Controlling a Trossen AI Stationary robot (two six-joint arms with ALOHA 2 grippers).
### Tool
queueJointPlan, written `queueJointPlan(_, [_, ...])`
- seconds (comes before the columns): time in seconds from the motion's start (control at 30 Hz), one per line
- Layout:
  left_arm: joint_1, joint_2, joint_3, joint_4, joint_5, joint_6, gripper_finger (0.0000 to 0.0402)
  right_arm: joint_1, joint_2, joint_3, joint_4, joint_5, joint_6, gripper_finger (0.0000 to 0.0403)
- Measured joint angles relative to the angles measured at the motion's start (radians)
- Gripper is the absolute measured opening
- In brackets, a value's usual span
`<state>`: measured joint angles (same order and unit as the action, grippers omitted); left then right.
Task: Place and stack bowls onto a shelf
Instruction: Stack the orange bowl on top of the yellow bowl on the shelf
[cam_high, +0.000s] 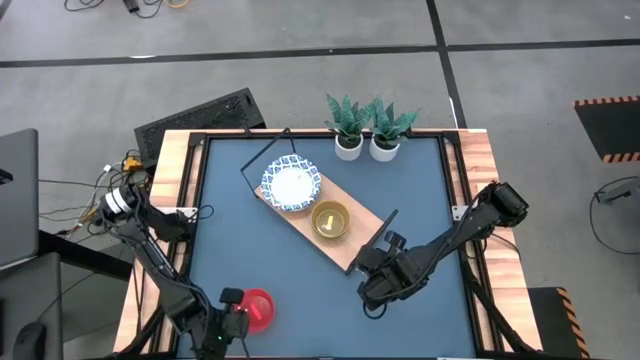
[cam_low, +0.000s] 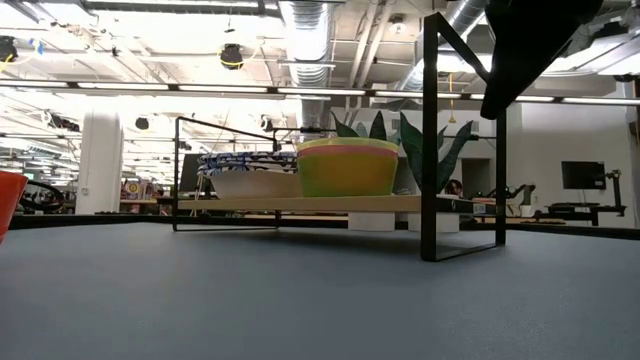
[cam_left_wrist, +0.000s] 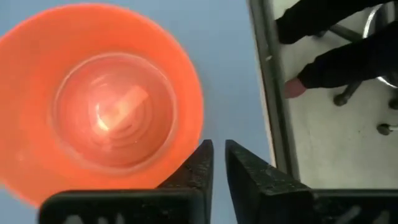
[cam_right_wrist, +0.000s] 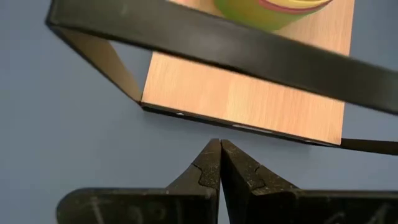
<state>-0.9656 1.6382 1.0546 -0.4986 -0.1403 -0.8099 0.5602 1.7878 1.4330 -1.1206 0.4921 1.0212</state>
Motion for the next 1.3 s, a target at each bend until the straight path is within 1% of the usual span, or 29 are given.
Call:
queueJointPlan(0.1, [0.006, -0.002, 0.000, -0.015, 0.001, -0.003, 0.0052, 0.000, 0.000, 0.000, -0.002, 0.002, 0.000, 0.0031])
queueJointPlan(0.23, [0.008, -0.002, 0.000, -0.015, -0.024, 0.045, 0.0093, 0.000, 0.000, 0.000, -0.004, 0.002, 0.000, 0.0031])
queueJointPlan(0.33, [0.015, -0.003, -0.016, 0.004, -0.020, 0.094, 0.0119, -0.001, 0.000, 0.000, -0.005, 0.002, 0.000, 0.0031])
queueJointPlan(0.4, [0.017, -0.003, -0.045, 0.033, -0.006, 0.120, 0.0129, -0.002, 0.000, 0.000, -0.009, 0.002, 0.000, 0.0031])
queueJointPlan(0.47, [0.018, -0.003, -0.085, 0.101, -0.003, 0.130, 0.0132, -0.002, 0.000, 0.000, -0.017, 0.002, 0.000, 0.0031])
queueJointPlan(0.53, [0.019, -0.003, -0.114, 0.135, -0.006, 0.130, 0.0132, -0.003, 0.000, 0.000, -0.028, 0.002, 0.001, 0.0031])
queueJointPlan(0.6, [0.023, -0.003, -0.133, 0.145, -0.018, 0.125, 0.0128, -0.003, 0.000, 0.000, -0.035, 0.002, 0.010, 0.0031])
queueJointPlan(0.67, [0.029, -0.003, -0.143, 0.151, -0.021, 0.125, 0.0115, -0.003, 0.000, 0.000, -0.048, 0.002, 0.024, 0.0031])
queueJointPlan(0.73, [0.033, -0.003, -0.148, 0.151, -0.023, 0.142, 0.0087, -0.003, 0.000, 0.000, -0.051, 0.002, 0.025, 0.0031])
queueJointPlan(0.83, [0.036, -0.003, -0.164, 0.164, -0.029, 0.163, 0.0025, -0.004, 0.000, 0.000, -0.053, 0.002, 0.025, 0.0031])
queueJointPlan(0.87, [0.037, -0.004, -0.168, 0.166, -0.039, 0.166, 0.0014, -0.006, 0.000, 0.000, -0.053, 0.002, 0.025, 0.0031])
queueJointPlan(1.07, [0.040, -0.031, -0.172, 0.160, -0.029, 0.150, 0.0002, -0.007, 0.000, 0.000, -0.054, 0.002, 0.026, 0.0031])
queueJointPlan(1.17, [0.058, -0.084, -0.172, 0.129, -0.009, 0.110, 0.0000, -0.007, 0.000, 0.000, -0.054, 0.004, 0.026, 0.0031])
queueJointPlan(1.3, [0.106, -0.182, -0.172, 0.065, 0.033, 0.087, 0.0000, -0.007, 0.000, 0.000, -0.053, 0.033, 0.026, 0.0031])
